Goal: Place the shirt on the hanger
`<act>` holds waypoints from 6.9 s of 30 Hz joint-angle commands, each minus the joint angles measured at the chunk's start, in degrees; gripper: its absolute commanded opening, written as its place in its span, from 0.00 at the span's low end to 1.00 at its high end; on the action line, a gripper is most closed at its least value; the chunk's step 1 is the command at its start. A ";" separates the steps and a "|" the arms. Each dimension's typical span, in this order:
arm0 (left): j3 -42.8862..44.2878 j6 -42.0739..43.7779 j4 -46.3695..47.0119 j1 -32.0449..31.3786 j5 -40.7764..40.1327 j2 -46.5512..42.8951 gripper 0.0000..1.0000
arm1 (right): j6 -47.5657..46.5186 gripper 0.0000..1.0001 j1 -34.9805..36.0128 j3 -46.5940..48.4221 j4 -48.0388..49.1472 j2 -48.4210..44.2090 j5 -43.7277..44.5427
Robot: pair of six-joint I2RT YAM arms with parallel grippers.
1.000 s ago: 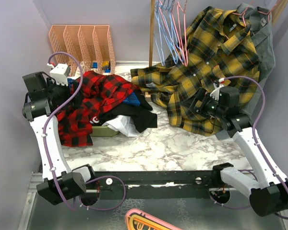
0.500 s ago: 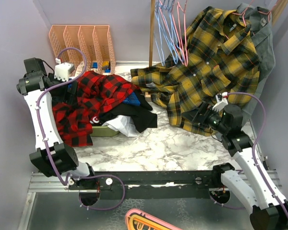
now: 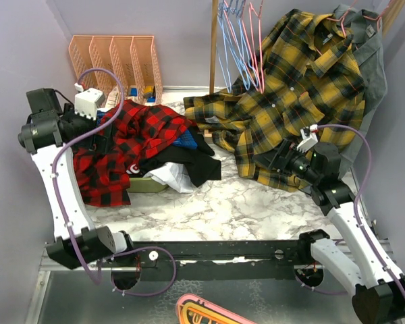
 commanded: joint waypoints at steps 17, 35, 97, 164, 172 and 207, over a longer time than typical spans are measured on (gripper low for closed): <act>-10.09 4.54 -4.73 0.17 -10.99 -3.10 0.88 | 5.30 0.99 -0.05 -8.81 11.04 -0.87 -10.82; 9.20 -5.22 -8.72 -21.13 -14.20 4.74 0.00 | 1.76 0.99 -0.06 -5.98 7.09 -4.81 -10.44; 28.89 0.43 -2.22 -28.66 -4.10 -0.13 0.00 | -13.60 0.94 5.10 10.87 18.15 3.31 -21.22; 5.45 -16.19 25.57 -46.94 20.93 7.92 0.01 | -6.89 0.01 39.60 5.98 22.52 6.46 17.51; 5.05 -15.04 26.36 -58.59 1.12 16.01 0.04 | -8.46 0.03 39.60 -3.78 13.19 -4.80 36.26; 2.03 5.33 2.34 -26.36 9.14 -3.58 0.94 | -50.19 1.00 39.69 -0.76 17.89 11.04 16.42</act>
